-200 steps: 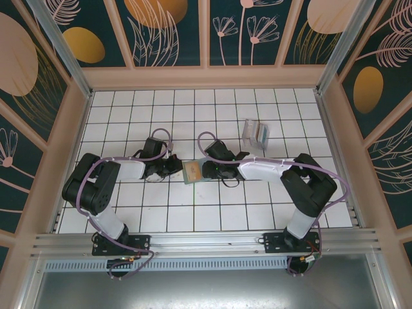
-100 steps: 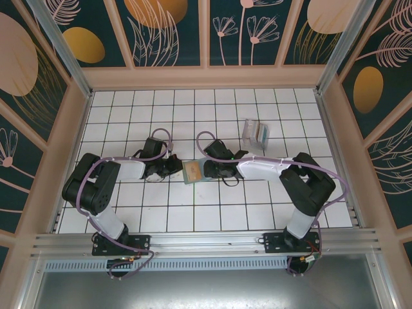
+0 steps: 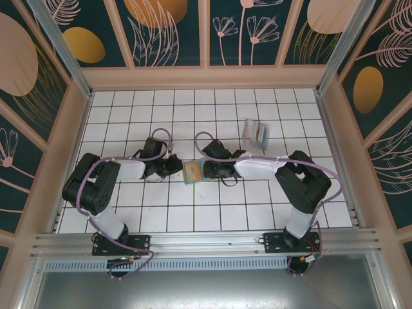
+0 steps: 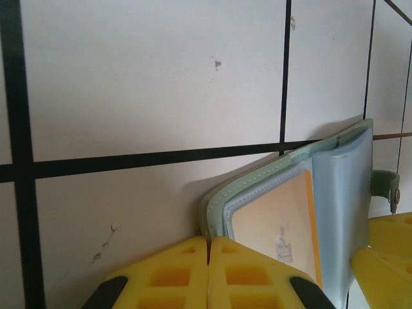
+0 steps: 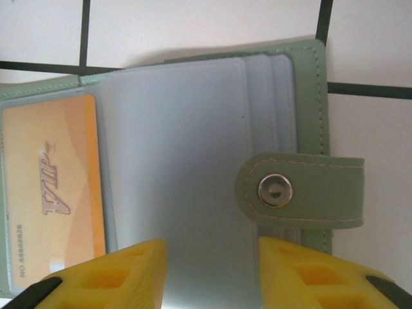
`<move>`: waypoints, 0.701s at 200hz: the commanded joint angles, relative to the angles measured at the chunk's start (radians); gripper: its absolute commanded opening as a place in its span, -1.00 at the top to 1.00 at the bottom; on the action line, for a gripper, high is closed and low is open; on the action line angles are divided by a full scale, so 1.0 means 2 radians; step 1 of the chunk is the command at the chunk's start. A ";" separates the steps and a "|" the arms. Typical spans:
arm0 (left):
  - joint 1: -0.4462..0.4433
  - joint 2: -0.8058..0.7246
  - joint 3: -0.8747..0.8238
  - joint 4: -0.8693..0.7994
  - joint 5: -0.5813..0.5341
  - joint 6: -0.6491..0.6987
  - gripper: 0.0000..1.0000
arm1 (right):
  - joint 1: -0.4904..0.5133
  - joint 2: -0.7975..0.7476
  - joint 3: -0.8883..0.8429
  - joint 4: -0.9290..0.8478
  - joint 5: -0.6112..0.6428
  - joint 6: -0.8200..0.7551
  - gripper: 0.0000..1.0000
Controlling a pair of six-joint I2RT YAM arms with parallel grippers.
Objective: Put the credit cards into the card holder
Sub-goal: Flip over the card slot in the card holder.
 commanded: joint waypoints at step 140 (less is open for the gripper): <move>-0.007 0.024 -0.006 -0.022 -0.007 -0.003 0.84 | 0.009 -0.015 -0.002 0.056 -0.044 -0.019 0.10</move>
